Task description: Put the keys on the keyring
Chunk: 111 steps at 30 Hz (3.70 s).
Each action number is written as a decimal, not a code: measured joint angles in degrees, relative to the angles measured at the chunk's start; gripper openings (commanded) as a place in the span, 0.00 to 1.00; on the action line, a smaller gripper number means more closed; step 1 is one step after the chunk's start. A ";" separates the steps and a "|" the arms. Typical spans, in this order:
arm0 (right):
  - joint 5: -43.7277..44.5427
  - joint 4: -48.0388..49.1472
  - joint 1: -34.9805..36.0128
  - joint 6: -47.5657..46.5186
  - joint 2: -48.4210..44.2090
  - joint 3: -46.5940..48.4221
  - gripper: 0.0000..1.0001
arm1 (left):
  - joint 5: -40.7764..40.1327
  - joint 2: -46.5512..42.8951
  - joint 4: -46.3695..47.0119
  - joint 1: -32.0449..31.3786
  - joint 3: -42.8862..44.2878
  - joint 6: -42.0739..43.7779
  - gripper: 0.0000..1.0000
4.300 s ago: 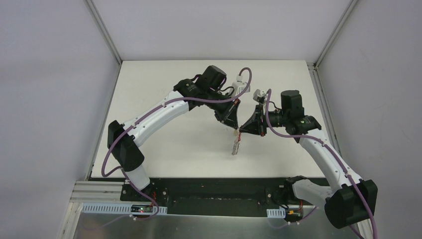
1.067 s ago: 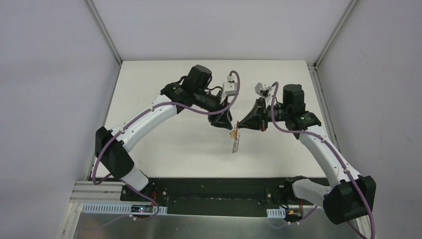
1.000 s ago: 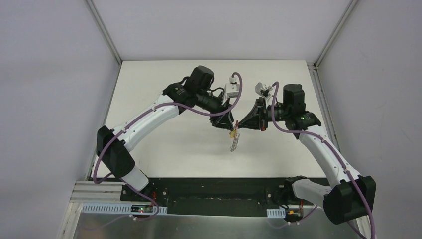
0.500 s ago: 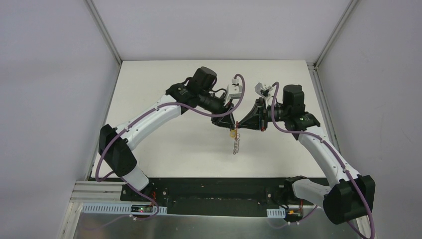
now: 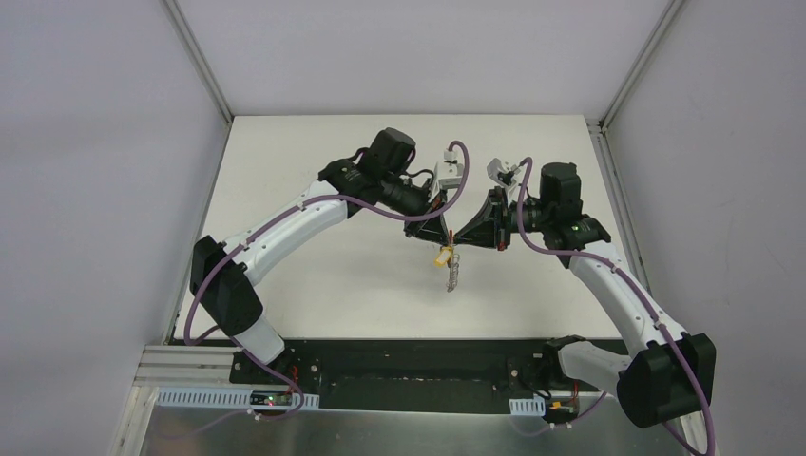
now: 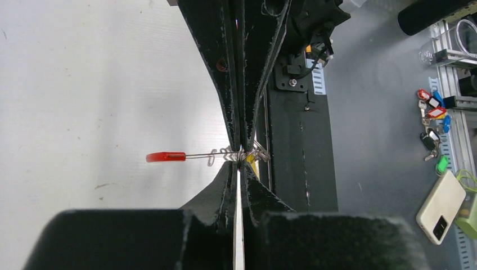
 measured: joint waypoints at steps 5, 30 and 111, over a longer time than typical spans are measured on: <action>0.48 0.59 -0.02 -0.02 -0.07 -0.33 0.03 | 0.09 0.00 0.00 0.00 0.00 -1.31 0.00; 2.25 -2.19 0.28 -4.11 -2.16 -2.21 0.36 | -6.19 2.69 -13.38 -0.79 11.10 -3.72 0.00; 1.73 38.21 1.05 33.42 3.69 -4.57 0.00 | 4.90 -4.68 17.09 4.72 -7.26 -15.74 0.37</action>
